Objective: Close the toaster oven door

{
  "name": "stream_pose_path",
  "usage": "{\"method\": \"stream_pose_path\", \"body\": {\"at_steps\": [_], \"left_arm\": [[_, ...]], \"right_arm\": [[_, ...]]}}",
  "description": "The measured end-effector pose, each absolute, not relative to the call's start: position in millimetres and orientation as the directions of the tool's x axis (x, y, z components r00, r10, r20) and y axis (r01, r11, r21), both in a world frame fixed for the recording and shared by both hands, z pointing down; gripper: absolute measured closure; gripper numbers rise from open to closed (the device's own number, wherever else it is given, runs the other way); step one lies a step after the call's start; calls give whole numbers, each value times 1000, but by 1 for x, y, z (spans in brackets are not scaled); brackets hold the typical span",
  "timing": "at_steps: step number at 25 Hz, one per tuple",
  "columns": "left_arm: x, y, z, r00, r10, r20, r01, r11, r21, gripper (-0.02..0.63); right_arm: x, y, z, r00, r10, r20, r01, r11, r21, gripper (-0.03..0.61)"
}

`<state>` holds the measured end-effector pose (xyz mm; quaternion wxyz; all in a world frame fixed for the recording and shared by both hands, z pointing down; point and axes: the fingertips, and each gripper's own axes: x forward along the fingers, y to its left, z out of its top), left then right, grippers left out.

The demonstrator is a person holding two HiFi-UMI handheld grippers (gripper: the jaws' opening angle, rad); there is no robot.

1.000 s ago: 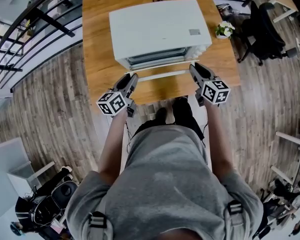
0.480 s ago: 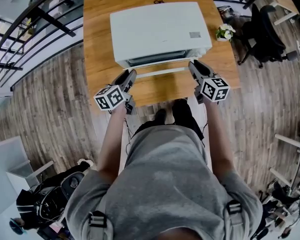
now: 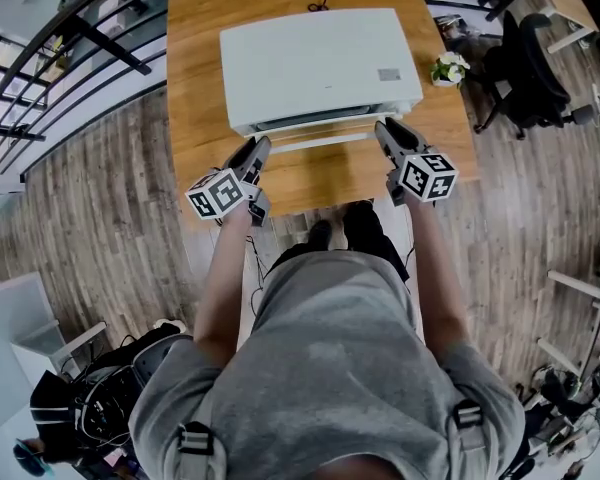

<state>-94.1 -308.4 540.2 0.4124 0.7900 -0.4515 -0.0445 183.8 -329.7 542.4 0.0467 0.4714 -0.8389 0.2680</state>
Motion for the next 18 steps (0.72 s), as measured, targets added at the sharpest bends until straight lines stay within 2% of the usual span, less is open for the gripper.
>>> {"method": "stream_pose_path", "body": {"at_steps": [18], "left_arm": [[-99,-323,536,568,-798,202,-595,-228,771,462]], "right_arm": [[181,-345,537,-572,-753,324,-802,432,-412,463]]}}
